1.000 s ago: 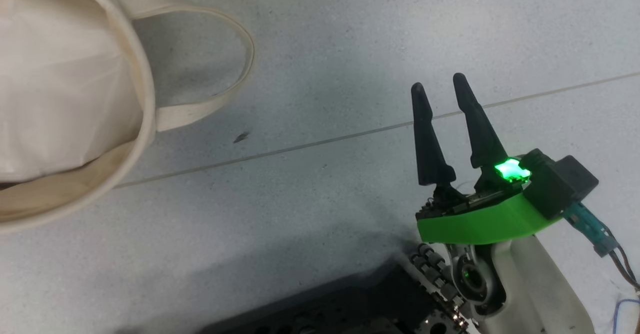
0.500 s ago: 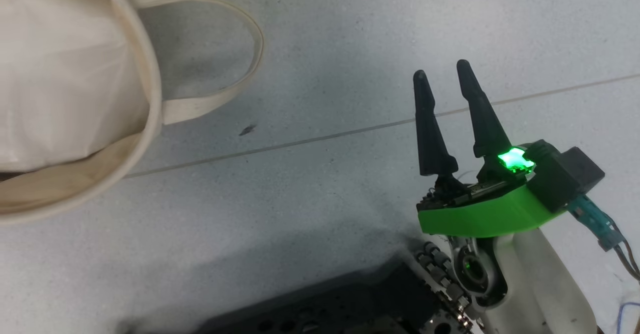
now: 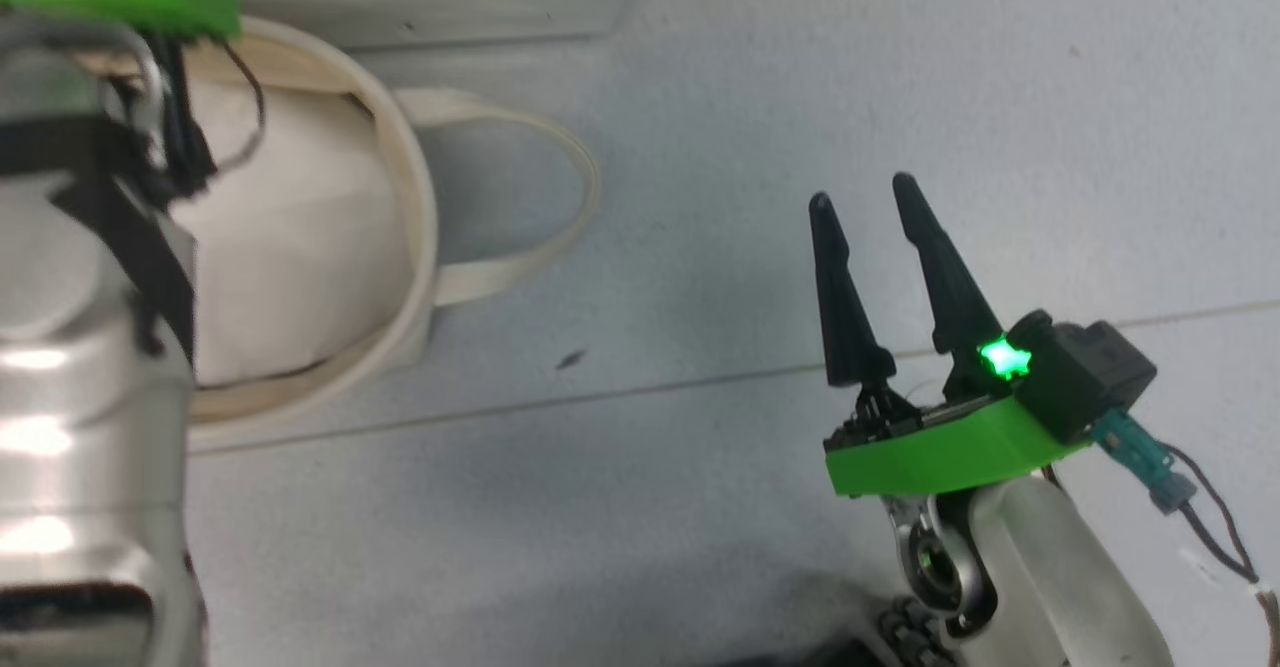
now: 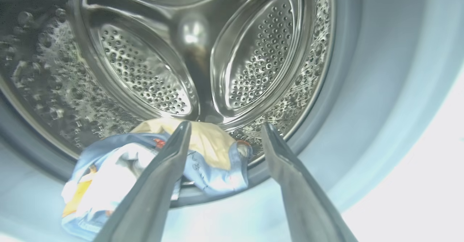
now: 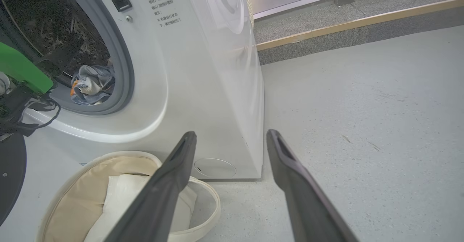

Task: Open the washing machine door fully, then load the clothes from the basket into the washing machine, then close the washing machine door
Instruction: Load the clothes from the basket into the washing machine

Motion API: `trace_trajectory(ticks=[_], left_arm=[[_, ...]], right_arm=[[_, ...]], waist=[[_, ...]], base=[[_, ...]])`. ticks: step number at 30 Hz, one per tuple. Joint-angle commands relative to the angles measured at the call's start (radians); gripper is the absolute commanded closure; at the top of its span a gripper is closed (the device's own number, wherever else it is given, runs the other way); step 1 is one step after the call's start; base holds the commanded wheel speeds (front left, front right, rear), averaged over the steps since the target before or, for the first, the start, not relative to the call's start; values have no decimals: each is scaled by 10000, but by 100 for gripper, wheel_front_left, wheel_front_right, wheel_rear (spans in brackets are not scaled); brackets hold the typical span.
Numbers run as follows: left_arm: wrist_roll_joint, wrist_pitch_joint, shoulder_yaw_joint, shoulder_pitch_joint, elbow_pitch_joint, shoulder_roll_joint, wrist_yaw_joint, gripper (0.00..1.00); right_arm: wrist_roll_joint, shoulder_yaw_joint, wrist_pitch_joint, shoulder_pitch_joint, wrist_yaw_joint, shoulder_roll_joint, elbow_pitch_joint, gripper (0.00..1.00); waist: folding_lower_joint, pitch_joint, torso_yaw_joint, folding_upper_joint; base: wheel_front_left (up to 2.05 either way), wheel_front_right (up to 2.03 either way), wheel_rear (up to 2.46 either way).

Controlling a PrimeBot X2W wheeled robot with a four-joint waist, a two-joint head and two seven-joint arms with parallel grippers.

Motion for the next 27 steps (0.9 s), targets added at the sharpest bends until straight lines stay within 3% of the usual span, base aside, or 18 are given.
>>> trace_trajectory(ticks=[1, 16, 27], left_arm=[[21, -34, 239, 428, -708, 245, -91, 0], [-66, -34, 731, 5698, -2404, -956, -951, 0], [-1033, -34, 629, 7748, -3704, -1222, -927, 0]], right_arm=[[-46, 228, -122, 569, 0, 39, -189, 0], [88, 329, -122, 1834, 0, 40, 254, 0], [48, -106, -122, 2248, 0, 40, 240, 0]], waist=[[2, -1223, 644, 0], [2, -4075, 1687, 0], [2, -4883, 2203, 0]], base=[[0, 0, 0], [0, 0, 0], [0, 0, 0]])
